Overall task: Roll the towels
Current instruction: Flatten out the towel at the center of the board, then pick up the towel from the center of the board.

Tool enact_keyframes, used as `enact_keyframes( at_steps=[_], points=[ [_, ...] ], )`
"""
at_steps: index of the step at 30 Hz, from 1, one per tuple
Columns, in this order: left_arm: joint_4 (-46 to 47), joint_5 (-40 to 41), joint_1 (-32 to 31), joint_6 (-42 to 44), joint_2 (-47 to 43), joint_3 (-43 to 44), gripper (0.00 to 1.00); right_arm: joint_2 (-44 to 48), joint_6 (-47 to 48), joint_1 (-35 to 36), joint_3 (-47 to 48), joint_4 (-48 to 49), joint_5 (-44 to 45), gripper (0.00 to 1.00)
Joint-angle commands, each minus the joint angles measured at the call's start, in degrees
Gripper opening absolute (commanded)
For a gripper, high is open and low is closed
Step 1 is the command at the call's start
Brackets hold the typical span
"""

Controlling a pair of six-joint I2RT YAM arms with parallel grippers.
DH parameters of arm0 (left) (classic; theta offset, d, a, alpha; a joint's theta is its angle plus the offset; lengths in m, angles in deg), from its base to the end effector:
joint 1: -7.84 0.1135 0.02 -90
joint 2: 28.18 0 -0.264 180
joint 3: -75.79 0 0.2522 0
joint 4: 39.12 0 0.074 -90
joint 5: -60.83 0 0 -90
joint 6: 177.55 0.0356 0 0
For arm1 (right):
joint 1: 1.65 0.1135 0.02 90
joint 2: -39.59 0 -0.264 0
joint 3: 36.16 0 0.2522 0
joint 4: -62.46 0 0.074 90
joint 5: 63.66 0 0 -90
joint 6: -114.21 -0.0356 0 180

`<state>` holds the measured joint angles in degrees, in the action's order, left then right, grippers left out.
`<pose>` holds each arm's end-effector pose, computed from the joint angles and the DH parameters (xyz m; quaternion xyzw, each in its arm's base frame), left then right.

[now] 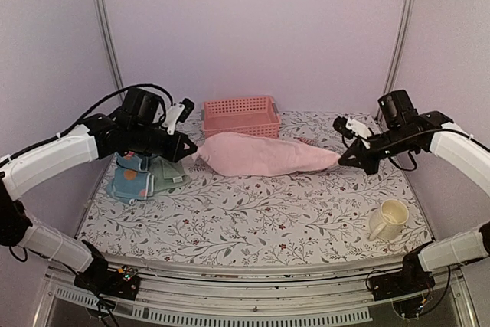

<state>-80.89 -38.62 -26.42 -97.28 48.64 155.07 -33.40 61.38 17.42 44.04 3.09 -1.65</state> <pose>0.2415 -0.1716 0.3122 0.2258 0.8726 -0.2288 0.3677 0.2381 0.1000 0.3143 -0.5018 0.7726 0.1764 0.3467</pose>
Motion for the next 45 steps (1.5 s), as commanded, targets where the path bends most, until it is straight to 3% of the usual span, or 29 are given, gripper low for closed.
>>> enact_keyframes(
  at_steps=[1, 4, 7, 8, 11, 15, 18, 22, 26, 32, 45],
  points=[
    [-2.1, -12.0, -4.7, 1.0, -1.7, -10.0, 0.00, 6.4, 13.2, 1.0, -16.0, -3.6, 1.8, 0.02],
    [-6.2, -14.1, -9.6, -1.6, 0.2, -12.7, 0.00, 10.0, 18.1, 1.6, -21.7, -8.3, 4.4, 0.06],
    [-8.5, -18.4, -13.0, -2.4, 2.0, -12.2, 0.00, 12.3, 20.6, 1.6, -24.4, -11.1, 7.8, 0.28],
    [-9.2, -19.8, -13.1, -2.4, 2.3, -12.0, 0.05, 12.7, 20.8, 1.6, -24.4, -11.7, 8.2, 0.36],
    [-12.8, -17.7, -12.9, -0.3, 2.4, -10.3, 0.23, 12.3, 20.7, 1.3, -21.8, -13.2, 6.4, 0.44],
    [-13.1, -13.6, -10.3, 0.4, 0.9, -8.5, 0.36, 8.7, 17.9, -1.1, -15.4, -12.6, 0.1, 0.45],
    [-12.4, -6.4, -5.3, -2.3, 1.4, -7.0, 0.45, 3.3, 11.1, -2.4, -12.3, -4.2, 4.6, 0.44],
    [-11.9, 4.0, 2.4, -8.2, 6.0, -4.7, 0.45, -9.0, -1.0, -7.5, -4.4, 0.7, 9.2, 0.42],
    [-11.4, 13.4, 4.9, -11.8, 11.5, -2.7, 0.45, -18.6, -8.8, -10.9, 1.5, 3.8, 10.1, 0.41],
    [-9.8, 14.2, 6.6, -14.4, 20.2, 0.6, 0.33, -29.1, -13.1, -10.9, 6.9, 5.8, 10.9, 0.41],
    [-4.1, 11.8, 8.9, -13.5, 26.6, 0.8, 0.36, -37.9, -15.8, -10.9, 10.2, 6.9, 6.8, 0.46]
  ],
)
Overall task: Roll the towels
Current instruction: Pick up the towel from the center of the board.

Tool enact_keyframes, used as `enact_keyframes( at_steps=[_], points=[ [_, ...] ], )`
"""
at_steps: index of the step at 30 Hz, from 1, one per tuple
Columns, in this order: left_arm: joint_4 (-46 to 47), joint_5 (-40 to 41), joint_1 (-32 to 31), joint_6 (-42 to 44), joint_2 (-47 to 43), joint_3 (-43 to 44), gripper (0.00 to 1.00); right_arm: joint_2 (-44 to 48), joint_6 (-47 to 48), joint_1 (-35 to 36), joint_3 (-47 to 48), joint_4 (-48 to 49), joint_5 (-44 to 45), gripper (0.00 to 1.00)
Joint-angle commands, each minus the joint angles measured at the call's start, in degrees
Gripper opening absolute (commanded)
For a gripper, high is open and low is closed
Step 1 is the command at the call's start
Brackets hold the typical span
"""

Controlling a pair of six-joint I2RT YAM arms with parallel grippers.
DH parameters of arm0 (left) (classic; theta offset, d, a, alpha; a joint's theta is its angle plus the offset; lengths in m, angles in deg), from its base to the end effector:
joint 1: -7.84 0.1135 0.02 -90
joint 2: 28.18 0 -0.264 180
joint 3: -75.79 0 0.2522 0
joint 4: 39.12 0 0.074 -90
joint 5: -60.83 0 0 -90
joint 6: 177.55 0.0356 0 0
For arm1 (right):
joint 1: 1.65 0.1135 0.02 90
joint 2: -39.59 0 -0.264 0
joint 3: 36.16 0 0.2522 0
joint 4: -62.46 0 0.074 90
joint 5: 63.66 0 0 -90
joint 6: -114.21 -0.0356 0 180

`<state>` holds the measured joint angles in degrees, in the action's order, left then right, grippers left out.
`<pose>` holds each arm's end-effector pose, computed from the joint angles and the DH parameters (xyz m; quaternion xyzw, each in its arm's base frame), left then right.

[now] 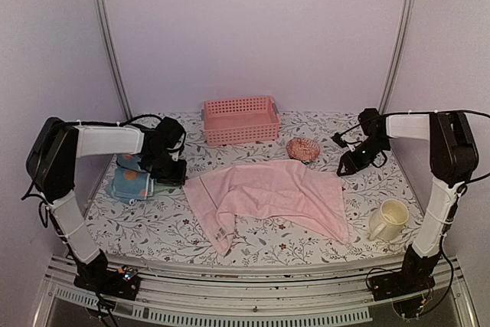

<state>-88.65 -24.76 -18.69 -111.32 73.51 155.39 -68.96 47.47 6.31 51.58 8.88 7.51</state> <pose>0.3069 -0.1502 0.1733 0.0176 0.9863 -0.0334 0.1606 0.3636 0.0624 0.1705 -0.2844 0.9354 0.1428 0.1544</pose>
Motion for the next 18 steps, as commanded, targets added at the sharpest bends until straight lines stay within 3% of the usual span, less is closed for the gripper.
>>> enact_keyframes(
  at_steps=[1, 11, 18],
  points=[
    [4.5, -3.0, 1.4, 0.9, 2.0, 0.4, 0.36, -2.9, -2.1, 0.2, 3.0, 1.1, -2.5, 0.46],
    [7.2, -6.9, 1.6, 3.1, 4.4, 0.9, 0.26, -6.5, -2.7, 0.2, 4.8, 0.9, -0.1, 0.47],
    [7.3, -6.5, 1.6, 3.6, 5.0, 1.3, 0.11, -7.8, -2.1, 0.3, 4.8, 1.8, 0.8, 0.47]
  ],
)
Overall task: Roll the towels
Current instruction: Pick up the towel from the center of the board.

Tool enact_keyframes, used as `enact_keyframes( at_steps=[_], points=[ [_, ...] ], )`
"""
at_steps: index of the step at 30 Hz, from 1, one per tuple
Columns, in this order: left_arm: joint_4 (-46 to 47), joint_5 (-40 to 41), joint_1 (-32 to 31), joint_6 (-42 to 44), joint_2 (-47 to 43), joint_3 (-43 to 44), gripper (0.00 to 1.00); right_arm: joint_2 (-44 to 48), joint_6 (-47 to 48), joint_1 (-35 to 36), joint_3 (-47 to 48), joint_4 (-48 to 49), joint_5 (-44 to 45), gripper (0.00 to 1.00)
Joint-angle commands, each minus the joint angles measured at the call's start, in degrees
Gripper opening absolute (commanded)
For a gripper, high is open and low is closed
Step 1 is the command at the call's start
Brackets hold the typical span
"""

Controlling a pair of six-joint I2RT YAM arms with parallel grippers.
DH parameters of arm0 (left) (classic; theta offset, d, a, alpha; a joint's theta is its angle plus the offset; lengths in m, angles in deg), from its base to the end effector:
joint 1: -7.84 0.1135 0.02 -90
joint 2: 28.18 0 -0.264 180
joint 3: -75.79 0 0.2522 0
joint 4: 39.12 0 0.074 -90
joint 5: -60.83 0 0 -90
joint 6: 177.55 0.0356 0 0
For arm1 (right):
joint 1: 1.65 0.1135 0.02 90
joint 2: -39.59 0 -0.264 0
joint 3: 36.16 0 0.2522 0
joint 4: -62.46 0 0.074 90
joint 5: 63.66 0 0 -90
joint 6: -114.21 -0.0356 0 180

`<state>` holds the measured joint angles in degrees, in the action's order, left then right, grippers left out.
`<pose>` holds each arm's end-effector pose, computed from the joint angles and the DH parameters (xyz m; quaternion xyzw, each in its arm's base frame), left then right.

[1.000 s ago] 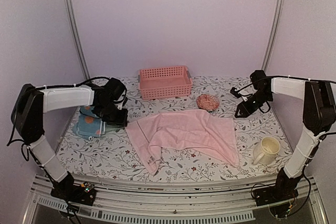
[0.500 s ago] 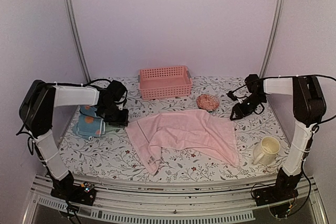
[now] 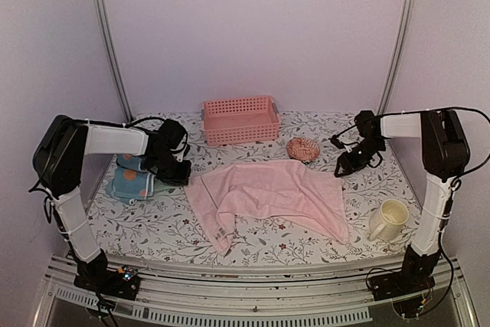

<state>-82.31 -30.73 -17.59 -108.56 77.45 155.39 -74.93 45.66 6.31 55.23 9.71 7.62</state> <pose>0.3217 -0.1540 0.1546 0.0404 0.9827 -0.0834 0.1604 0.3824 0.0650 0.1502 -0.2679 0.9421 0.1460 0.1394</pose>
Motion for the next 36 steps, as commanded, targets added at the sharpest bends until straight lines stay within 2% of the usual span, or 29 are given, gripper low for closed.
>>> enact_keyframes(
  at_steps=[1, 4, 7, 10, 12, 13, 20, 23, 24, 26, 27, 36],
  points=[
    [1.0, -0.3, 0.5, 0.9, 0.9, 1.3, 0.09, -2.2, -0.2, 0.4, 1.3, 1.1, 0.5, 0.47],
    [1.0, 0.3, 0.6, 1.0, 0.4, 1.2, 0.03, -3.6, 0.1, 1.0, 1.6, 1.4, 1.5, 0.45],
    [0.9, 0.9, 0.6, 1.1, -0.5, 0.9, 0.00, -4.5, 0.0, 1.3, 2.0, 0.0, 2.3, 0.37],
    [1.0, 2.2, 0.6, 1.5, -1.3, 0.6, 0.00, -3.1, -0.5, 1.1, 1.4, 0.2, 3.2, 0.21],
    [0.9, 3.1, 0.6, 1.8, -2.1, 0.6, 0.00, -1.8, -0.7, 0.6, 1.7, 0.1, 4.2, 0.07],
    [1.0, 3.4, 0.5, 2.0, -2.6, 0.7, 0.00, -0.9, -0.7, 0.1, 1.9, -0.1, 4.3, 0.04],
    [-0.4, 10.2, 0.7, 3.5, -10.5, 1.6, 0.00, 8.0, 0.3, -2.7, 4.2, -1.0, 6.0, 0.02],
    [-0.3, 8.7, 1.5, 4.5, -12.3, 1.3, 0.00, 10.8, 1.0, -2.8, 5.1, -1.2, 6.6, 0.02],
    [-0.7, 6.6, 2.1, 4.9, -11.6, 1.4, 0.04, 11.0, 1.2, -2.8, 5.3, -1.6, 6.6, 0.03],
    [-1.7, 3.0, 2.6, 5.0, -8.9, 1.9, 0.25, 10.3, 1.4, -2.9, 5.7, -2.3, 6.3, 0.03],
    [-1.8, 1.7, 2.6, 4.8, -6.8, 2.1, 0.30, 9.9, 1.5, -2.9, 5.7, -2.8, 6.7, 0.03],
    [4.5, -8.9, 2.5, 3.8, -2.1, 0.7, 0.34, 8.4, 3.4, -5.6, 3.1, -2.2, 10.0, 0.03]
  ],
)
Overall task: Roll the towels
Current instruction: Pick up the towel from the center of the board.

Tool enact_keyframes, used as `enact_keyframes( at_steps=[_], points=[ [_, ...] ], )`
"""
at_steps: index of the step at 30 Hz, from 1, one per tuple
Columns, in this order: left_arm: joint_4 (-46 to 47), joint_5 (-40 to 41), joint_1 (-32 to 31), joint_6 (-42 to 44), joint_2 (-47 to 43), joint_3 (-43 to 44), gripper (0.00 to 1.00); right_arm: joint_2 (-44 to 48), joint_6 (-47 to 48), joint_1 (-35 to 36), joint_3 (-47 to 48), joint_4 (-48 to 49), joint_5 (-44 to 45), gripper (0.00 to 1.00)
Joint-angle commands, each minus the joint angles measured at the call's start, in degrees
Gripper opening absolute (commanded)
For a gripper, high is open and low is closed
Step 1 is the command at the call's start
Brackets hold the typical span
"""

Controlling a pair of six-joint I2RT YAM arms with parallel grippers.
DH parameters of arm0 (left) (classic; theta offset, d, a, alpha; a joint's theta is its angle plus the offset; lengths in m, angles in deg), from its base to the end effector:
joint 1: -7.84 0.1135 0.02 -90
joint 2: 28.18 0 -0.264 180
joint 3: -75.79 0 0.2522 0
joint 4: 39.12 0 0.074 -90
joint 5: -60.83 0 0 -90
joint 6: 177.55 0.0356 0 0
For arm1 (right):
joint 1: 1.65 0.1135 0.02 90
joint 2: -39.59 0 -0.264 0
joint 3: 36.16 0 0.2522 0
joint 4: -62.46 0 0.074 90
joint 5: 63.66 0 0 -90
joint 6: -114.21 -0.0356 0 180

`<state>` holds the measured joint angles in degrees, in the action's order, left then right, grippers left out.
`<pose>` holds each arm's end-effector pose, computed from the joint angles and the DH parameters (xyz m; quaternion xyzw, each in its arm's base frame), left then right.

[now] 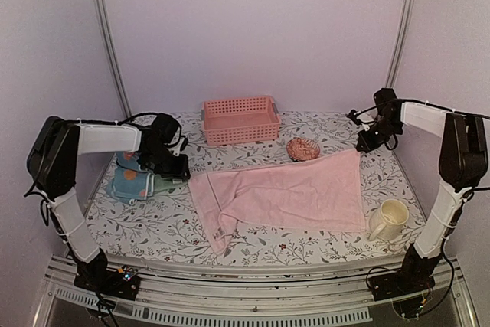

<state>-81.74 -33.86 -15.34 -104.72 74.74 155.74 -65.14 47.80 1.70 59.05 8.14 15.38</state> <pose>0.3266 -0.1430 0.1727 0.0598 0.9748 -0.1104 0.1845 0.3828 0.0292 0.2293 -0.2469 0.9379 0.0520 0.2381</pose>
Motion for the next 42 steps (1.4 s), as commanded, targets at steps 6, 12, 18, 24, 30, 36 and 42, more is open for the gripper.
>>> enact_keyframes(
  at_steps=[6, 12, 18, 24, 30, 36, 42],
  points=[
    [0.8, -4.6, 0.2, -0.2, 6.3, 5.5, 0.34, -2.6, 0.5, -1.0, 0.4, -1.1, 0.2, 0.03],
    [0.5, -5.9, 0.2, 0.2, 8.7, 6.1, 0.40, -3.2, 0.4, -1.0, 0.3, -1.0, -0.4, 0.03],
    [0.9, -7.0, 0.2, 0.4, 11.2, 6.5, 0.37, -3.8, 0.2, -1.0, 0.4, -0.9, -1.1, 0.03],
    [1.5, -9.8, 0.2, 1.1, 10.6, 6.9, 0.19, -4.0, 0.0, -1.0, 0.3, -0.9, -1.4, 0.03],
    [0.5, -5.9, 0.2, 1.5, 5.1, 7.3, 0.02, -3.4, -0.2, -1.0, 0.4, -0.8, -1.5, 0.03],
    [-2.0, 0.0, 0.2, 2.9, -5.1, 8.8, 0.00, 0.9, -0.4, -2.2, 3.3, -0.9, -0.5, 0.03],
    [-3.4, 4.8, 0.2, 3.9, -19.3, 8.2, 0.00, 8.6, -0.7, -4.5, 6.9, -1.6, -1.8, 0.03]
  ],
)
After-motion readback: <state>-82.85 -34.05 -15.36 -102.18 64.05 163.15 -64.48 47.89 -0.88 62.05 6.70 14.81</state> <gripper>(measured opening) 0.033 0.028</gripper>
